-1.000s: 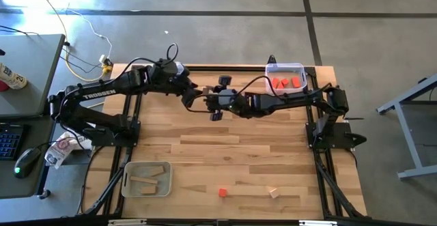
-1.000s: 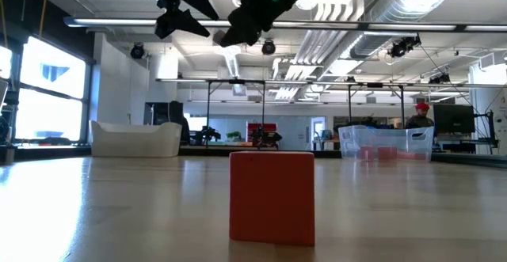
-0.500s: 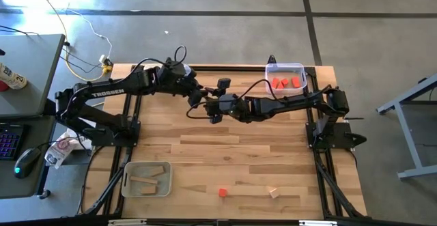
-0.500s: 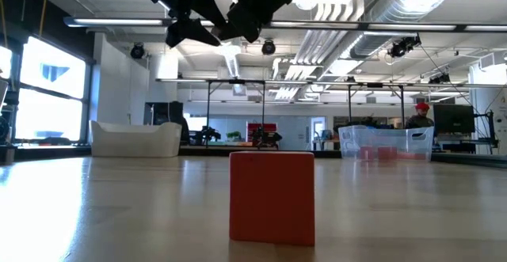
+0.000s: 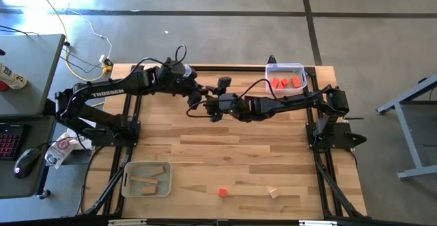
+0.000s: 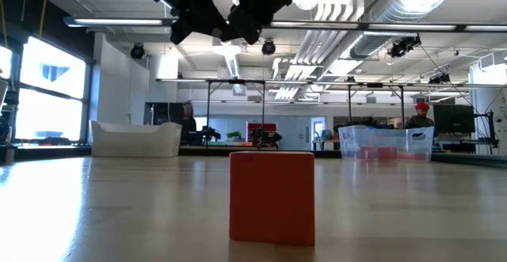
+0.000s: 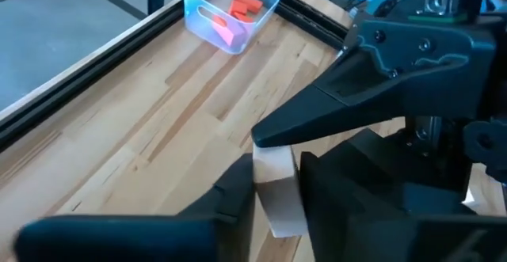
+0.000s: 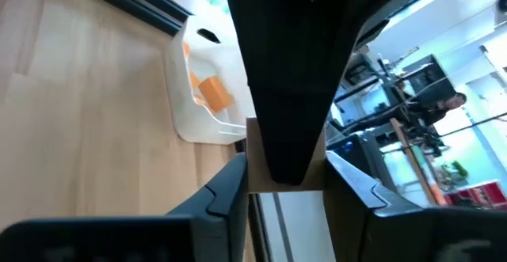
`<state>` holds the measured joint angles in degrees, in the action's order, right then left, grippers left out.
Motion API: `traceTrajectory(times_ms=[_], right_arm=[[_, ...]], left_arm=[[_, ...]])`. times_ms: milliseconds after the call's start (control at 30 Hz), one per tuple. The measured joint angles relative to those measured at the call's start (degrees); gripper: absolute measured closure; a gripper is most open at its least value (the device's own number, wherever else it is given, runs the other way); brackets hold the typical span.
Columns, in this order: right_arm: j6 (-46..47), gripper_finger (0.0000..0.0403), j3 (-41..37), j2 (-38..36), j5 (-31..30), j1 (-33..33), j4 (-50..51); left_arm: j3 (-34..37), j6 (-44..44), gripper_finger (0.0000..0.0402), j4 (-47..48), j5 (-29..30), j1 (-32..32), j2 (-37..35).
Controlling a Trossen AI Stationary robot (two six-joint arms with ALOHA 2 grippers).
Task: Sort & place blocks by color
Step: Put the brown block into the gray bin
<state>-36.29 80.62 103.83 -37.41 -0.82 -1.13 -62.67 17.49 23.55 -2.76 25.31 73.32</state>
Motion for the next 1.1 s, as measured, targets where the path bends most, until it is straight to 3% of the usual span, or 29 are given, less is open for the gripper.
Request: traceTrajectory(times_ms=[133, 400, 733, 1100], right_arm=[[0.3, 0.0265, 0.0, 0.0, 0.2, 0.0, 0.1], [1.6, 0.0197, 0.0, 0.0, -0.4, -1.4, 1.7], [2.7, 0.0191, 0.0, 0.0, -9.0, -4.2, 7.0], [14.6, 0.019, 0.0, 0.0, -4.6, -4.2, 16.1]], left_arm=[[0.0, -1.8, 0.0369, 0.6, 0.1, 0.0, 0.0], [0.0, -3.4, 0.0367, 5.1, 1.0, -0.3, 0.0], [0.0, -3.2, 0.0367, 20.0, -0.1, -6.5, -1.6], [0.0, 6.0, 0.0366, 30.4, -1.3, -21.3, -6.1]])
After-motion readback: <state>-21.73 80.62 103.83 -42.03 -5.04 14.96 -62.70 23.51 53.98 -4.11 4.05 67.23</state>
